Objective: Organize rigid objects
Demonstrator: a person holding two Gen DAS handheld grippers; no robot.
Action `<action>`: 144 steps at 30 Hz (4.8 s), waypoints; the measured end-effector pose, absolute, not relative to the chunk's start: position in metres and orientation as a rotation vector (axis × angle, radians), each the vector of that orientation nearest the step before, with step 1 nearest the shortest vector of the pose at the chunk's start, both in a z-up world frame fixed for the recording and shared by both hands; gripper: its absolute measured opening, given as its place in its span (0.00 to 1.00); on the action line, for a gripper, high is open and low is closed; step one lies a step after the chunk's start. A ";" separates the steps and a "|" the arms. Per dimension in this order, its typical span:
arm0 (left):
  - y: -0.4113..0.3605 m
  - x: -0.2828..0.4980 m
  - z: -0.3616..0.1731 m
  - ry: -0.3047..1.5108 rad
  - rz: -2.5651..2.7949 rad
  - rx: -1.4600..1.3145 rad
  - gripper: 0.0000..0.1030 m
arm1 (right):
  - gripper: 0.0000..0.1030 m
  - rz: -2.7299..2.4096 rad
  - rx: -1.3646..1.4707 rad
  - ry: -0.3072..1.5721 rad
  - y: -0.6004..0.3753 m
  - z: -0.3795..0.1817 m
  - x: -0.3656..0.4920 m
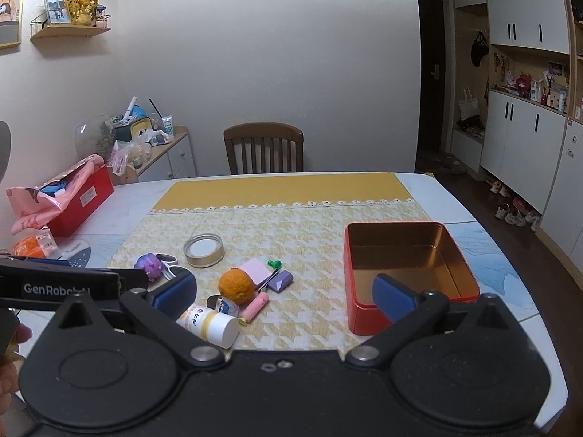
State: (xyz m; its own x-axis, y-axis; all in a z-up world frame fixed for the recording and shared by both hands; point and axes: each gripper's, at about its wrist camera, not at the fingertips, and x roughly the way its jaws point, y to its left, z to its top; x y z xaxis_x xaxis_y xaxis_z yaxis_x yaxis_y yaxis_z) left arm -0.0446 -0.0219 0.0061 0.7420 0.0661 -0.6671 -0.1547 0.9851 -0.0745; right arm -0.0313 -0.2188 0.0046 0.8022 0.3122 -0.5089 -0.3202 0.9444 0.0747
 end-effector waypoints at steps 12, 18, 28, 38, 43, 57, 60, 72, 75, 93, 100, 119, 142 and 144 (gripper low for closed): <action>-0.020 -0.039 0.008 0.663 0.098 -0.122 1.00 | 0.97 0.340 -0.044 0.509 -0.216 0.009 -0.030; -0.010 -0.036 0.006 0.609 0.119 -0.153 1.00 | 0.94 0.310 -0.066 0.484 -0.215 0.004 -0.017; -0.014 -0.025 0.000 0.588 0.171 -0.132 1.00 | 0.91 0.380 -0.098 0.506 -0.214 -0.010 0.001; -0.001 -0.007 -0.022 0.616 0.260 -0.144 1.00 | 0.89 0.470 -0.166 0.535 -0.209 -0.023 0.020; 0.016 0.011 -0.040 0.661 0.330 -0.146 1.00 | 0.83 0.515 -0.210 0.551 -0.198 -0.034 0.031; 0.066 0.059 -0.088 0.730 0.475 -0.106 0.95 | 0.73 0.767 -0.435 0.610 -0.147 -0.080 0.041; 0.074 0.068 -0.097 0.749 0.486 -0.116 0.93 | 0.69 0.825 -0.474 0.619 -0.134 -0.088 0.044; 0.107 0.101 -0.122 0.778 0.480 -0.175 0.85 | 0.55 1.016 -0.667 0.575 -0.093 -0.103 0.047; 0.114 0.107 -0.129 0.798 0.465 -0.205 0.75 | 0.51 1.019 -0.688 0.585 -0.089 -0.108 0.052; 0.120 0.116 -0.137 0.834 0.349 -0.242 0.52 | 0.47 1.025 -0.814 0.557 -0.073 -0.127 0.046; 0.118 0.109 -0.135 0.845 0.364 -0.212 0.51 | 0.46 0.998 -0.757 0.623 -0.073 -0.122 0.051; 0.069 0.058 -0.088 0.812 0.311 -0.123 0.51 | 0.46 0.909 -0.423 0.756 -0.128 -0.067 0.061; -0.093 0.110 -0.030 0.762 -0.012 0.009 0.51 | 0.46 0.596 -0.206 0.751 -0.255 -0.023 0.117; -0.108 0.118 -0.028 0.759 -0.047 0.027 0.51 | 0.46 0.559 -0.190 0.755 -0.269 -0.025 0.122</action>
